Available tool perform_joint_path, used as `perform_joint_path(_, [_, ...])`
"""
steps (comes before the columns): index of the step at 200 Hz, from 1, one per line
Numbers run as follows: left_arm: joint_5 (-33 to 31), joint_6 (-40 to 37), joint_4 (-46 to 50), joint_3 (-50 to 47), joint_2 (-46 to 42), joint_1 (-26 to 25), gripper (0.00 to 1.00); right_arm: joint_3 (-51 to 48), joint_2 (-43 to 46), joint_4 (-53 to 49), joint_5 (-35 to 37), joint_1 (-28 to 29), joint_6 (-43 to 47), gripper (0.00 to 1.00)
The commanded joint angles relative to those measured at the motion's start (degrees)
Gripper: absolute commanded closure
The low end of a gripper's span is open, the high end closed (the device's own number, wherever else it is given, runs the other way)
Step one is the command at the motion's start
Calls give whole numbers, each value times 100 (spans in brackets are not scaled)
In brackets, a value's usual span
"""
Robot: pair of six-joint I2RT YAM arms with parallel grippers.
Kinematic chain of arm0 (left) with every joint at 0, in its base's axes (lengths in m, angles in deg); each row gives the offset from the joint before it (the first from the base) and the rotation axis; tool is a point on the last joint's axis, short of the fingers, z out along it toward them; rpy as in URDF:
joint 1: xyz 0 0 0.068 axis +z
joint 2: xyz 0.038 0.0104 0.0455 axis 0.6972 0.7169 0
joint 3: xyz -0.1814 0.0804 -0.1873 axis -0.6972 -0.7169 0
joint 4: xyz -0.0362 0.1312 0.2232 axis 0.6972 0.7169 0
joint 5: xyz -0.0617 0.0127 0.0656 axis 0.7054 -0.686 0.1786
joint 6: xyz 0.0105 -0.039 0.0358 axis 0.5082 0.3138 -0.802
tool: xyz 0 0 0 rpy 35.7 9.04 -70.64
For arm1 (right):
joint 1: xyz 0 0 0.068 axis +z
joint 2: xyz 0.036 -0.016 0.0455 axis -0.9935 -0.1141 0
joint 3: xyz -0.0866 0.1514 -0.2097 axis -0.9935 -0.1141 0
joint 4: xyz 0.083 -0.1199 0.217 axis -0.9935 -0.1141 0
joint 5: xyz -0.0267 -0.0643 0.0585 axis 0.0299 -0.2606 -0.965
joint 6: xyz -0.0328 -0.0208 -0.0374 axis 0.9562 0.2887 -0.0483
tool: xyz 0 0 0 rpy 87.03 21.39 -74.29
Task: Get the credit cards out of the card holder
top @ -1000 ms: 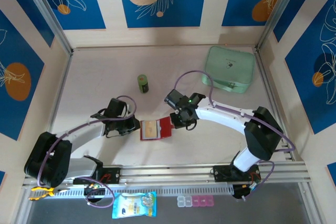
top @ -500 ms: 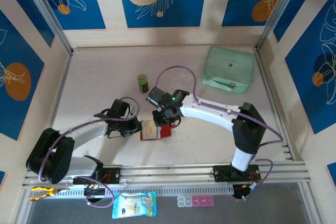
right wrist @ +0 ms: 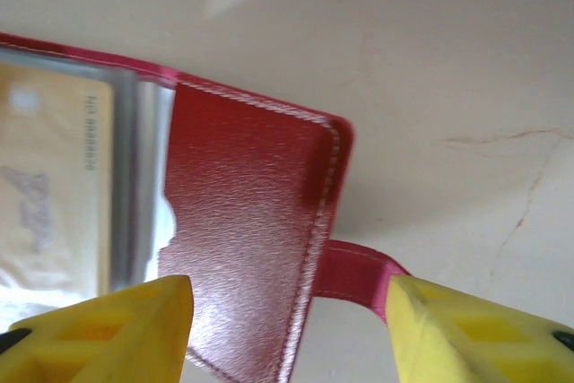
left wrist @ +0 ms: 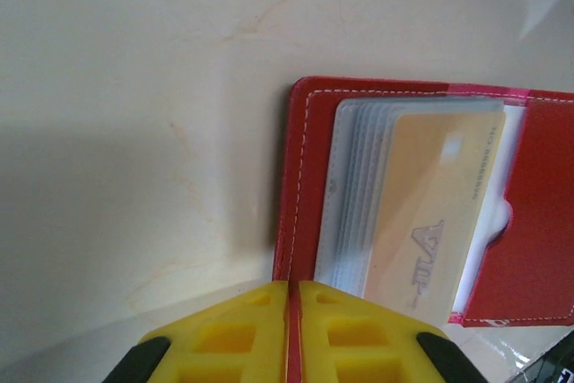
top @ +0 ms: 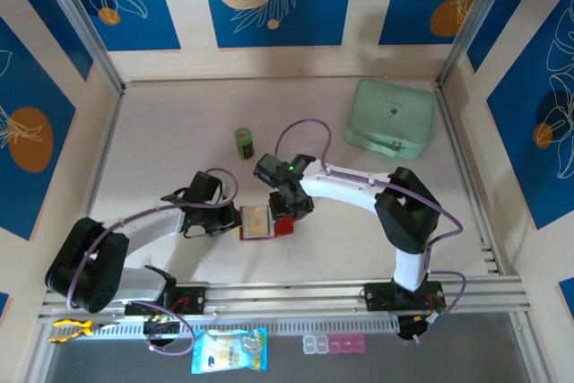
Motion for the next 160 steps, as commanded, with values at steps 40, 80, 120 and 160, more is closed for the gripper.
perform_joint_path(40, [-16, -91, -46, -37, 136, -38, 88, -226, -238, -18, -2, -118, -113, 35])
perform_joint_path(80, [-62, -127, 10, -25, 66, -35, 88, -400, -431, 104, -3, -123, -221, 34])
perform_joint_path(120, [-60, -129, 55, -10, -36, -35, 88, -542, -674, 223, -72, -126, -271, 35])
perform_joint_path(160, [-42, -188, 137, 73, -71, -34, 88, -618, -750, 322, -199, -100, -323, 36])
